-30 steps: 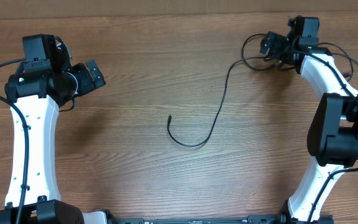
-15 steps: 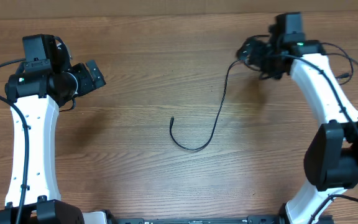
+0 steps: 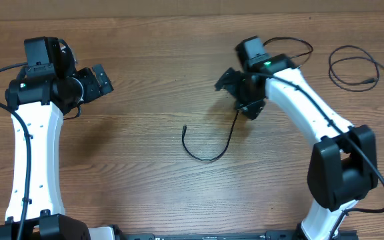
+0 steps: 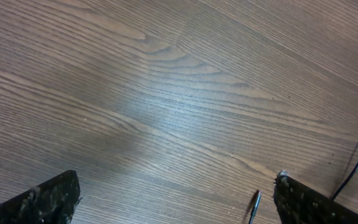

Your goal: Untangle cables

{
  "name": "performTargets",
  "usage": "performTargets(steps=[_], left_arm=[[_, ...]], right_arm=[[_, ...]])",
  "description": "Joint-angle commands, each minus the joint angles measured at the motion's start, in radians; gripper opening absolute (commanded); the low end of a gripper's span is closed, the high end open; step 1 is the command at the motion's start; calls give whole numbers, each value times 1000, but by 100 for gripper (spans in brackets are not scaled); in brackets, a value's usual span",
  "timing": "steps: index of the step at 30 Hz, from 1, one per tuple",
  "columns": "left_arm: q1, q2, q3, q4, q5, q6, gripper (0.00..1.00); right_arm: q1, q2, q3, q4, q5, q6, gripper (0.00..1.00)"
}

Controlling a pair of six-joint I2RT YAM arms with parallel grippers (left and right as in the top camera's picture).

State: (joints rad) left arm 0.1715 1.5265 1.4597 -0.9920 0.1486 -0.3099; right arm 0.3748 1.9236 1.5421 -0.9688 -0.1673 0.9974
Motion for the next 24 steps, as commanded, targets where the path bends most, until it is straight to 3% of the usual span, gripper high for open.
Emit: performTargets(steps=[1,5,12,24], left_arm=[[-2,3,13,2,-2,19,100],[-2,3,13,2,-2,19,100],[-2,3,13,2,-2,19,100],[-2,3,13,2,-2,19,100]], right_arm=[[53,3,-11,14,17,84,100],[95,7,-11,23,48,114,100],[132,24,-18,11,144,289,100],[136,24,-49,24,148,314,100]])
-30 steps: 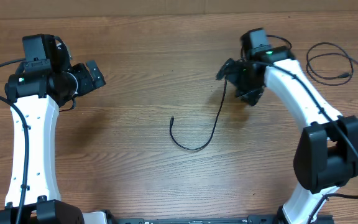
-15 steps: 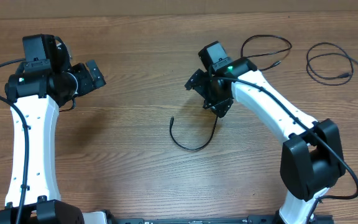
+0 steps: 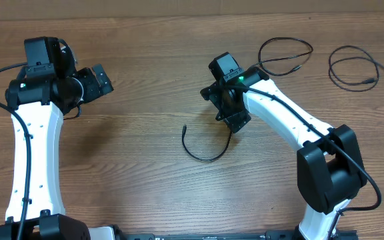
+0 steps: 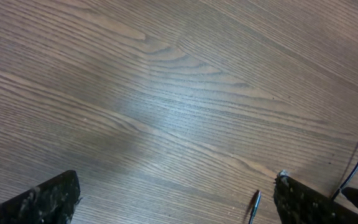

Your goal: Untangle cables

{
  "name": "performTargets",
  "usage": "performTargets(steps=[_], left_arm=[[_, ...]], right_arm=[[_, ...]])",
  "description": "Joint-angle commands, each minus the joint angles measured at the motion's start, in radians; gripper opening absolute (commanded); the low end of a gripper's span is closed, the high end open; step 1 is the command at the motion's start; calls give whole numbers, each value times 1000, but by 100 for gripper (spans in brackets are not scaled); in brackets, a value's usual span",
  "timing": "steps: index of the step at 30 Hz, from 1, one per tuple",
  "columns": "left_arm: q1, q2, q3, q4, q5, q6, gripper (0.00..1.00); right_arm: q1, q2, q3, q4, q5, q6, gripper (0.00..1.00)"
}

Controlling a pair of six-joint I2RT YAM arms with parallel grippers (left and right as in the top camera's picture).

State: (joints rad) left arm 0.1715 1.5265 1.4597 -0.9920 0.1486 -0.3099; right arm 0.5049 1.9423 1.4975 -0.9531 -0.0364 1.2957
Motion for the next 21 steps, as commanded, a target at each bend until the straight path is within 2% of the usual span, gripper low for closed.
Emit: performTargets(steps=[1,8,13,21], left_arm=[[-2,3,13,2,-2,19,100],[-2,3,13,2,-2,19,100],[-2,3,13,2,-2,19,100],[-2,3,13,2,-2,19,100]], right_arm=[[6,5,-4,8,17,16,100],[6,5,-4,-8,2,27,100],[6,7,-5,-64,3,124,100],[7,63,-5,-86,13,125,100]])
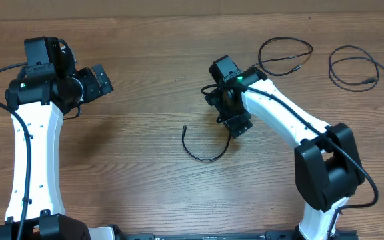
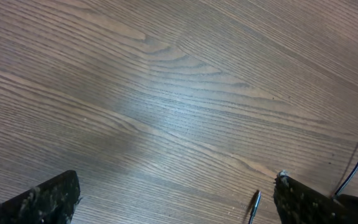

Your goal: Untangle cables

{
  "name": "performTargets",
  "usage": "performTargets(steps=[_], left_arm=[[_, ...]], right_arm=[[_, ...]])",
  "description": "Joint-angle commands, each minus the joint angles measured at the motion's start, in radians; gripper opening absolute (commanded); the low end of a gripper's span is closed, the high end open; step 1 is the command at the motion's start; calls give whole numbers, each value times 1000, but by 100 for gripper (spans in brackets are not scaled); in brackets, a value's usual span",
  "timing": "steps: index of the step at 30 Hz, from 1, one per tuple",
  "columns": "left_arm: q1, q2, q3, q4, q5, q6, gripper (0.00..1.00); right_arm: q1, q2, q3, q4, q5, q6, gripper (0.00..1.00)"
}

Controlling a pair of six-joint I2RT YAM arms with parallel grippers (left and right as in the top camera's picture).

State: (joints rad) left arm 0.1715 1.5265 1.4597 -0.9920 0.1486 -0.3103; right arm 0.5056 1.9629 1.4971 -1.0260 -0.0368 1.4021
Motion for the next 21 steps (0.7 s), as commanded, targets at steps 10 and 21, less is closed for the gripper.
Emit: performTargets(steps=[10,21], left_arm=[[-2,3,13,2,-3,19,100],[-3,3,13,2,-2,19,100]], right_arm=[[5,62,-4,-172,28,18,100],[119,63,-102,-82,-13,16,96]])
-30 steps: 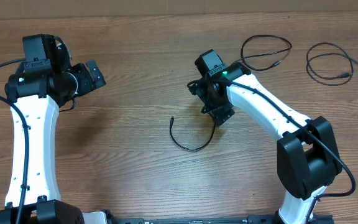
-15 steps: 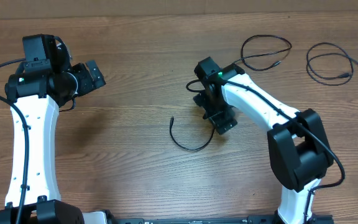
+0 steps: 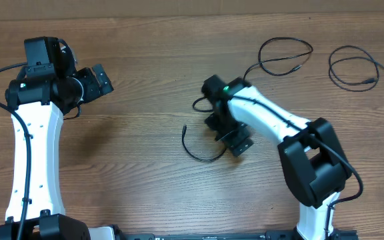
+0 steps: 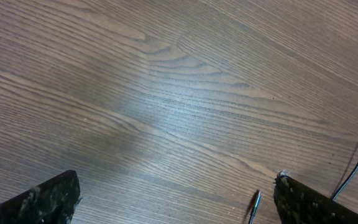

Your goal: Untangle cables

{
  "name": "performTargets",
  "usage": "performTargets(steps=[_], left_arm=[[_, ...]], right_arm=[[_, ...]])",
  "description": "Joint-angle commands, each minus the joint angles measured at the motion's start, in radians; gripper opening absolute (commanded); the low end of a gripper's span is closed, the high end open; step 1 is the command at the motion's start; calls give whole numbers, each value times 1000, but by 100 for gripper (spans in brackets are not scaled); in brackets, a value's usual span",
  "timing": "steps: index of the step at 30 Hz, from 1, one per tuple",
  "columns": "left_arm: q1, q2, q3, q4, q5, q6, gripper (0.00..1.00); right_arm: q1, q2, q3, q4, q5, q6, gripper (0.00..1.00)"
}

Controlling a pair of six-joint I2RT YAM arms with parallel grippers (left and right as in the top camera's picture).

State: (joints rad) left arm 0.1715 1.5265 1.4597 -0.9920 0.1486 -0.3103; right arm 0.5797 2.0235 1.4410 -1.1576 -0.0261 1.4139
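Observation:
A short black cable lies in a U on the wooden table. Its left tip is free, and its right end runs under my right gripper. That gripper sits low over the end, and its jaws are too dark to read. Far to the left, my left gripper hangs over bare wood. In the left wrist view the left gripper is open and holds nothing. The cable's tip and another stretch of the cable show at the lower right.
Two more black cables lie at the back right: a loop just behind the right arm and a larger loop near the table's right edge. A thin wire curls beside the right wrist.
The right gripper has moved nearer the front edge, from beside the cable's right end to on top of it. The left arm and the U-shaped cable have not shifted.
The right gripper first stood behind the cable's right end, near the back loop. It then stood further left and closer to the U, then stayed about there. Now it is over the cable's right end. The left gripper has stayed open and still throughout.

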Motion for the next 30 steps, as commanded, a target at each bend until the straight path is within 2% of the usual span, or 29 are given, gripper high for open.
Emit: performTargets(steps=[1,3,6,8,14,17,22,30], left_arm=[[-3,3,13,2,-2,19,100],[-3,3,13,2,-2,19,100],[-2,3,13,2,-3,19,99],[-2,3,13,2,-2,19,100],[-2,3,13,2,-2,19,100],[-2,3,13,2,-2,19,99],[-2,3,13,2,-2,19,99],[-2,3,13,2,-2,19,100]], right_arm=[[56,3,-67,82,-24,8,94],[73,3,-101,112,-38,35,88],[90,3,-140,118,-70,68,73],[100,3,-161,117,-76,79,59],[99,3,-162,78,-62,71,4],[99,2,-160,64,-21,70,4],[99,1,-100,56,61,-52,4],[98,-7,170,-62,323,-282,4]])
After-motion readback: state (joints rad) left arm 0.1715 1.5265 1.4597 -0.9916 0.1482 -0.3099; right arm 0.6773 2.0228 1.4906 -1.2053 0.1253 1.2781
